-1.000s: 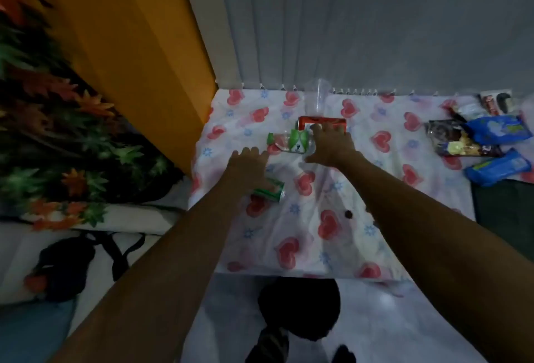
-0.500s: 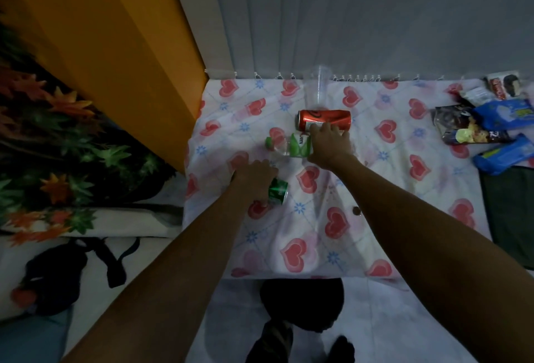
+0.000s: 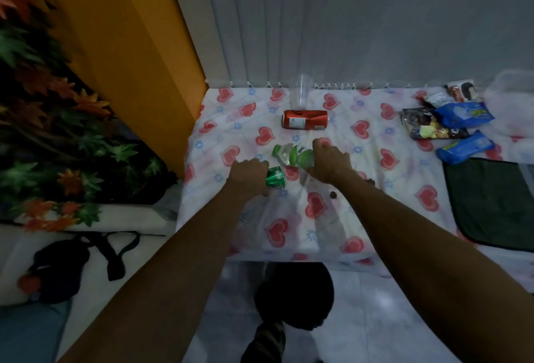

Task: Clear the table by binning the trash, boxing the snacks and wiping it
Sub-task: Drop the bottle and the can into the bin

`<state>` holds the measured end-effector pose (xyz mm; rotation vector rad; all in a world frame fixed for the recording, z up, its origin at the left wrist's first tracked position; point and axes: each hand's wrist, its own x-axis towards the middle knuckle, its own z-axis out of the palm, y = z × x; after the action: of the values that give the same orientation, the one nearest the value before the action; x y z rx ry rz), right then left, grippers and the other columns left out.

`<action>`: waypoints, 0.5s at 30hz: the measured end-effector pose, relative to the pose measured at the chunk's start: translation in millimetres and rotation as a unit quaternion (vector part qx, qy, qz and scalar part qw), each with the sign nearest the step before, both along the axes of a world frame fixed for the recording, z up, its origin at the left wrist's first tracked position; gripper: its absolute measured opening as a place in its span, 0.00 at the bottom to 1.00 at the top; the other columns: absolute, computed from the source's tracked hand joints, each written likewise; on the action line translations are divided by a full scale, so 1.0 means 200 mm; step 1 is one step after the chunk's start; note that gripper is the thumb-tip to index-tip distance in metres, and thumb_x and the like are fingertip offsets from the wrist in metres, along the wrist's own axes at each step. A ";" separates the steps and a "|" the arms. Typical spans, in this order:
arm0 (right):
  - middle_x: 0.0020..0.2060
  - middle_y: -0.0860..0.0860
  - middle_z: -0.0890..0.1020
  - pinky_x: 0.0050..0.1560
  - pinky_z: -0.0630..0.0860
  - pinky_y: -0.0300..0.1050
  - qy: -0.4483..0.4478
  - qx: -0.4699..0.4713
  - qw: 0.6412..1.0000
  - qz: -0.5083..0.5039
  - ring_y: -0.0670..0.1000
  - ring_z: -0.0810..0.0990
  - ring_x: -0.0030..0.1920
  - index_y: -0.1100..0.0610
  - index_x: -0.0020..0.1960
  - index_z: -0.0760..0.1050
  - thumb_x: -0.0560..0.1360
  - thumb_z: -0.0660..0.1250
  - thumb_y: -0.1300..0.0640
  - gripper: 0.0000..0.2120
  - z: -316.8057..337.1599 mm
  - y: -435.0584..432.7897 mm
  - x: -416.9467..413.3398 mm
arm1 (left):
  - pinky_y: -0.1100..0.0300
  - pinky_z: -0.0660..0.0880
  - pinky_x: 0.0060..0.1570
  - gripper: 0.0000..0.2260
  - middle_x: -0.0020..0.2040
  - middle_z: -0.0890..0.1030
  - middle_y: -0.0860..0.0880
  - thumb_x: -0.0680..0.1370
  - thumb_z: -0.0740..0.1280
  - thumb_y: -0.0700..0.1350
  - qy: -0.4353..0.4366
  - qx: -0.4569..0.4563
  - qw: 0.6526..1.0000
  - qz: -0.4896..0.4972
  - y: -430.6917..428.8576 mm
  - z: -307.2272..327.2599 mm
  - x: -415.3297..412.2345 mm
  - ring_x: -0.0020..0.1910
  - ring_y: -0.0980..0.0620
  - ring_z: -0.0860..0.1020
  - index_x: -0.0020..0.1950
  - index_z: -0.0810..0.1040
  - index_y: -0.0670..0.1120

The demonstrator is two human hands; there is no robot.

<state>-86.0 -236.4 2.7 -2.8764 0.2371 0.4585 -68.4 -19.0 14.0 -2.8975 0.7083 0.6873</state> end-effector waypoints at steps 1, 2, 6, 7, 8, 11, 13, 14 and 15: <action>0.62 0.59 0.77 0.62 0.71 0.64 -0.006 0.003 1.000 -0.003 0.62 0.77 0.61 0.56 0.69 0.63 0.75 0.70 0.47 0.29 0.02 -0.01 -0.07 | 0.53 0.72 0.49 0.29 0.58 0.78 0.44 0.71 0.74 0.60 0.005 0.000 1.000 0.013 -0.02 0.03 -0.07 0.55 0.43 0.80 0.65 0.73 0.46; 0.61 0.59 0.77 0.61 0.71 0.63 -0.010 0.000 1.000 -0.001 0.62 0.77 0.60 0.56 0.70 0.62 0.75 0.69 0.47 0.29 0.04 -0.03 -0.14 | 0.54 0.72 0.48 0.29 0.58 0.79 0.44 0.71 0.73 0.62 0.011 -0.002 1.000 0.027 -0.04 0.06 -0.14 0.54 0.43 0.80 0.65 0.74 0.46; 0.57 0.58 0.79 0.54 0.74 0.58 -0.019 -0.013 0.999 0.024 0.61 0.79 0.56 0.57 0.70 0.62 0.75 0.69 0.44 0.31 0.10 -0.09 -0.48 | 0.55 0.72 0.45 0.29 0.55 0.80 0.44 0.72 0.71 0.65 0.033 -0.017 0.995 0.095 -0.09 0.13 -0.49 0.48 0.46 0.78 0.63 0.75 0.45; 0.55 0.58 0.79 0.50 0.75 0.55 -0.020 -0.008 0.999 0.028 0.60 0.80 0.53 0.58 0.68 0.63 0.75 0.70 0.44 0.30 0.10 -0.11 -0.58 | 0.55 0.72 0.45 0.29 0.56 0.79 0.44 0.72 0.70 0.64 0.041 -0.020 0.993 0.108 -0.10 0.12 -0.59 0.49 0.45 0.77 0.63 0.75 0.44; 0.53 0.57 0.80 0.47 0.76 0.52 -0.022 0.003 0.999 0.031 0.59 0.80 0.51 0.57 0.66 0.64 0.74 0.70 0.43 0.29 0.10 -0.13 -0.67 | 0.55 0.72 0.45 0.29 0.57 0.79 0.43 0.72 0.70 0.64 0.049 -0.021 0.992 0.118 -0.10 0.11 -0.69 0.50 0.44 0.78 0.64 0.75 0.44; 0.52 0.57 0.80 0.48 0.79 0.56 -0.010 0.024 0.999 0.023 0.60 0.81 0.49 0.56 0.63 0.65 0.73 0.70 0.42 0.27 0.07 -0.19 -0.95 | 0.52 0.74 0.50 0.31 0.60 0.79 0.42 0.73 0.70 0.65 0.067 -0.032 0.988 0.137 -0.12 0.06 -0.99 0.57 0.41 0.79 0.66 0.74 0.44; 0.53 0.58 0.80 0.47 0.78 0.54 0.007 0.018 0.999 0.032 0.61 0.80 0.50 0.56 0.64 0.64 0.73 0.69 0.43 0.28 0.04 -0.23 -1.11 | 0.52 0.75 0.52 0.32 0.62 0.79 0.40 0.73 0.70 0.65 0.077 -0.046 0.985 0.150 -0.15 0.02 -1.15 0.58 0.40 0.79 0.67 0.74 0.43; 0.53 0.58 0.80 0.46 0.77 0.54 0.012 0.018 0.999 0.034 0.62 0.80 0.50 0.57 0.65 0.63 0.73 0.69 0.43 0.29 0.03 -0.24 -1.18 | 0.52 0.75 0.52 0.33 0.62 0.79 0.40 0.73 0.70 0.65 0.084 -0.051 0.983 0.155 -0.16 0.00 -1.21 0.58 0.40 0.79 0.67 0.74 0.42; 0.53 0.58 0.80 0.47 0.76 0.55 0.015 0.020 0.999 0.031 0.62 0.80 0.51 0.57 0.65 0.63 0.73 0.68 0.42 0.29 0.01 -0.26 -1.25 | 0.52 0.75 0.54 0.33 0.63 0.79 0.40 0.73 0.70 0.65 0.090 -0.054 0.982 0.160 -0.17 -0.02 -1.27 0.59 0.40 0.79 0.67 0.74 0.42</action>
<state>-335.5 -287.6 4.3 -2.8457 0.1418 0.5108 -322.8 -53.7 10.5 -3.1131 0.3016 0.9836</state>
